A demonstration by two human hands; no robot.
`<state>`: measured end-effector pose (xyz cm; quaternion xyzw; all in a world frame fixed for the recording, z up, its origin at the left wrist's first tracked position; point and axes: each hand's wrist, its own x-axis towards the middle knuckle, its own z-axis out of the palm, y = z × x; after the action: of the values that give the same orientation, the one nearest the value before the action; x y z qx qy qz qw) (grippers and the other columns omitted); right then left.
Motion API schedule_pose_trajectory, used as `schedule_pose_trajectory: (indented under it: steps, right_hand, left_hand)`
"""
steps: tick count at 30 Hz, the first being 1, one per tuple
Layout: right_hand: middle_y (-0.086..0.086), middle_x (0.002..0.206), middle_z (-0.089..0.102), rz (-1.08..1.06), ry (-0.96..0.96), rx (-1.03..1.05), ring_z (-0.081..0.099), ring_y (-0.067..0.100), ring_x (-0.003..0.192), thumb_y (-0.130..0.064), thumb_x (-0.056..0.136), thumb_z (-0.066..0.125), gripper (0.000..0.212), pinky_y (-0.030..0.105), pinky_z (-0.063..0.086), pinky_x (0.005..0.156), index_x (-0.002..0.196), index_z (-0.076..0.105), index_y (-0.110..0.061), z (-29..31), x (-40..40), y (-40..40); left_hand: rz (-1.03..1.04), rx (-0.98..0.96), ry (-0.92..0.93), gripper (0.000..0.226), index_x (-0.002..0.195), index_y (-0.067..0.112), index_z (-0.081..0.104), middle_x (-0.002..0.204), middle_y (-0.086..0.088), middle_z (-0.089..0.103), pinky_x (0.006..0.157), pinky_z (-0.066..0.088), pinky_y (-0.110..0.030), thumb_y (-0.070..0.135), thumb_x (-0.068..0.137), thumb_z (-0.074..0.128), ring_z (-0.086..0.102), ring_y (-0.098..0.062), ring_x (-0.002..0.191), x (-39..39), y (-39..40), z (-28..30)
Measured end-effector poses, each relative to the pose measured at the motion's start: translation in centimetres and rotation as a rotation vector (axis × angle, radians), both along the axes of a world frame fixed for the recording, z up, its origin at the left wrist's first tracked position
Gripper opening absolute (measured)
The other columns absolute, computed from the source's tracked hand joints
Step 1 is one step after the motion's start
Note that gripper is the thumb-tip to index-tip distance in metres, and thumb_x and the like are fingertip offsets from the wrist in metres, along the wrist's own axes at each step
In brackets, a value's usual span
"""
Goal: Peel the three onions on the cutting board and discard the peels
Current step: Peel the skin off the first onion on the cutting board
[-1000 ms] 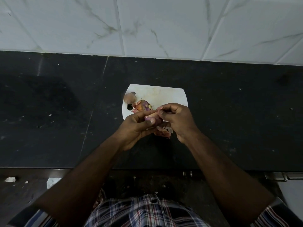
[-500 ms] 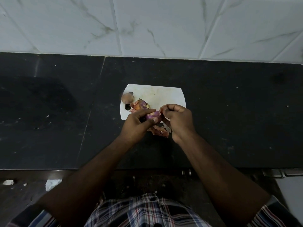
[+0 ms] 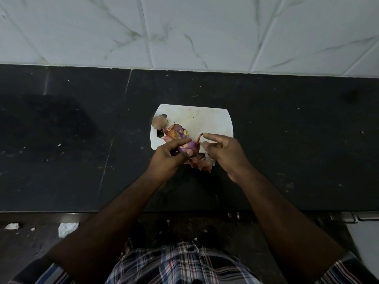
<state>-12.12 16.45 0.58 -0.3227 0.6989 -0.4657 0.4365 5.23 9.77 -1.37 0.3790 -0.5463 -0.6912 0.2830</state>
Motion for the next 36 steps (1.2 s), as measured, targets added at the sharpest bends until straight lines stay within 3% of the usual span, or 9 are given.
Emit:
schedule_pose_trajectory:
  steps: [5, 10, 19, 24, 26, 29, 32, 34, 36]
  right_hand:
    - [-0.004, 0.090, 0.075, -0.020, 0.107, -0.093, 0.073, 0.016, 0.087, -0.020, 0.082, 0.079, 0.011, 0.032, 0.062, 0.072, 0.093, 0.077, -0.018, 0.4, 1.6, -0.9]
    - [0.001, 0.085, 0.076, -0.130, 0.073, -0.134, 0.073, 0.018, 0.084, -0.011, 0.088, 0.072, 0.008, 0.035, 0.062, 0.072, 0.089, 0.078, -0.016, -0.1, 2.3, -0.9]
    - [0.002, 0.077, 0.072, -0.234, -0.460, -0.122, 0.065, 0.015, 0.073, -0.003, 0.095, 0.059, 0.018, 0.026, 0.051, 0.058, 0.083, 0.071, -0.009, 1.2, 2.0, -1.1]
    - [0.001, 0.111, 0.074, 0.123, -0.225, -0.131, 0.070, 0.017, 0.104, -0.011, 0.094, 0.064, 0.028, 0.037, 0.060, 0.082, 0.122, 0.068, -0.011, 1.3, 0.8, -0.1]
    - [0.002, 0.111, 0.074, 0.186, -0.172, -0.142, 0.070, 0.019, 0.104, -0.012, 0.089, 0.070, 0.034, 0.039, 0.059, 0.087, 0.123, 0.068, -0.012, 0.9, 1.2, 0.3]
    - [-0.002, 0.106, 0.076, 0.062, 0.020, -0.222, 0.070, 0.015, 0.104, -0.015, 0.079, 0.081, 0.034, 0.043, 0.058, 0.091, 0.112, 0.073, -0.016, 0.2, 1.9, 0.4]
    - [-0.004, 0.097, 0.075, -0.065, 0.143, -0.303, 0.070, 0.007, 0.097, -0.010, 0.071, 0.087, 0.028, 0.037, 0.061, 0.081, 0.095, 0.074, -0.017, 0.1, 2.5, 0.3]
    - [0.003, 0.096, 0.073, -0.114, 0.110, -0.369, 0.070, -0.001, 0.087, 0.000, 0.072, 0.084, 0.027, 0.022, 0.060, 0.065, 0.096, 0.073, -0.004, 0.1, 3.1, 0.3]
    - [0.006, 0.102, 0.072, -0.103, 0.115, -0.385, 0.070, -0.002, 0.088, 0.004, 0.073, 0.081, 0.030, 0.020, 0.059, 0.066, 0.102, 0.072, 0.002, 0.2, 3.3, 0.6]
  left_hand:
    - [-0.020, 0.010, 0.025, 0.038, 0.127, 0.009, 0.067, 0.117, -0.010, 0.073, 0.091, 0.058, -0.034, 0.009, 0.090, 0.071, 0.071, -0.025, 0.108, -0.3, 0.0, 0.1]
    - [-0.013, 0.070, 0.064, 0.035, 0.126, 0.005, 0.067, 0.116, -0.015, 0.073, 0.093, 0.057, -0.038, 0.003, 0.091, 0.068, 0.070, -0.030, 0.110, -0.1, -0.2, 0.0]
    - [-0.059, 0.390, 0.270, 0.038, 0.122, 0.003, 0.065, 0.124, -0.021, 0.068, 0.088, 0.059, -0.035, 0.011, 0.085, 0.063, 0.068, -0.032, 0.111, 0.7, -0.2, 0.4]
    - [-0.016, 0.398, 0.281, 0.040, 0.123, -0.001, 0.062, 0.116, -0.020, 0.071, 0.093, 0.058, -0.039, 0.014, 0.087, 0.062, 0.070, -0.031, 0.107, 0.6, -0.4, 0.4]
    - [-0.014, 0.375, 0.283, 0.031, 0.115, 0.002, 0.066, 0.106, -0.016, 0.074, 0.093, 0.058, -0.039, 0.013, 0.086, 0.062, 0.071, -0.025, 0.098, 0.5, -0.5, 0.6]
    - [0.009, 0.358, 0.304, 0.033, 0.119, 0.005, 0.064, 0.118, -0.021, 0.069, 0.091, 0.059, -0.040, 0.011, 0.087, 0.062, 0.069, -0.030, 0.107, 0.1, -0.6, 1.1]
    - [0.032, 0.395, 0.336, 0.049, 0.132, 0.005, 0.056, 0.127, -0.020, 0.065, 0.089, 0.059, -0.039, 0.012, 0.085, 0.066, 0.066, -0.031, 0.111, -0.7, 0.0, 1.6]
    - [-0.008, 0.391, 0.352, 0.055, 0.136, 0.003, 0.052, 0.125, -0.019, 0.066, 0.089, 0.058, -0.041, 0.011, 0.085, 0.070, 0.066, -0.031, 0.111, -1.0, 0.2, 1.7]
    - [-0.023, 0.394, 0.359, 0.053, 0.135, 0.005, 0.053, 0.123, -0.017, 0.067, 0.091, 0.057, -0.042, 0.008, 0.085, 0.069, 0.066, -0.030, 0.110, -0.9, 0.0, 1.7]
